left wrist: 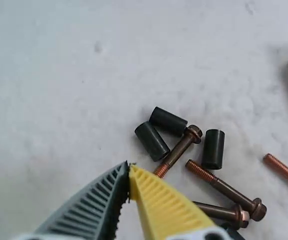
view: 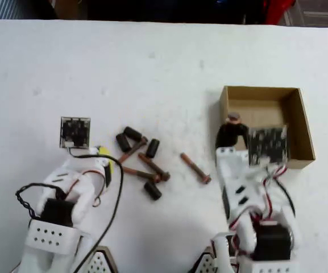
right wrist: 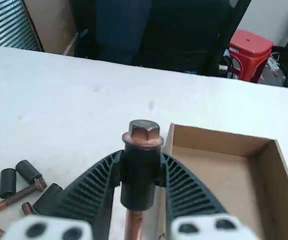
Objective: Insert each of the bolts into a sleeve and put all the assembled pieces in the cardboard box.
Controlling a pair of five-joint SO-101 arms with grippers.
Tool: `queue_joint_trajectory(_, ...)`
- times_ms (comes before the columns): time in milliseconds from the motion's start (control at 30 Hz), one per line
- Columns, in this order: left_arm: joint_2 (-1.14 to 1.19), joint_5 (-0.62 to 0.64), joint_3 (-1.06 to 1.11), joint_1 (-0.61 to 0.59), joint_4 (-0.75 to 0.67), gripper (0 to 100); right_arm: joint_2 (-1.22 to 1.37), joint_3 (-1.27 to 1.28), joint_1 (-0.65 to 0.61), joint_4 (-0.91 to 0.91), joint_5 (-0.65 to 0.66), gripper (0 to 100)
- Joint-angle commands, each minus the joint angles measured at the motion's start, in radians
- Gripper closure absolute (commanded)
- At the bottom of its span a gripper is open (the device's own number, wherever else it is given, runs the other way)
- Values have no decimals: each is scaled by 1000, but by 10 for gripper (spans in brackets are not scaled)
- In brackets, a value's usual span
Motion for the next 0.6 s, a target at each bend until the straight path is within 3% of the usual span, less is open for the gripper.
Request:
queue_joint_trajectory(0, -13, -11, -8, -8, -21, 978, 189, -186, 59, 2, 14, 981)
queue_joint_trajectory(333, -36, -12, 28, -24, -20, 978, 633, -404, 185, 2, 72, 981)
queue_joint_trajectory(567, -278, -12, 166, -76, -14, 978, 877, -488, 189, 2, 164, 981)
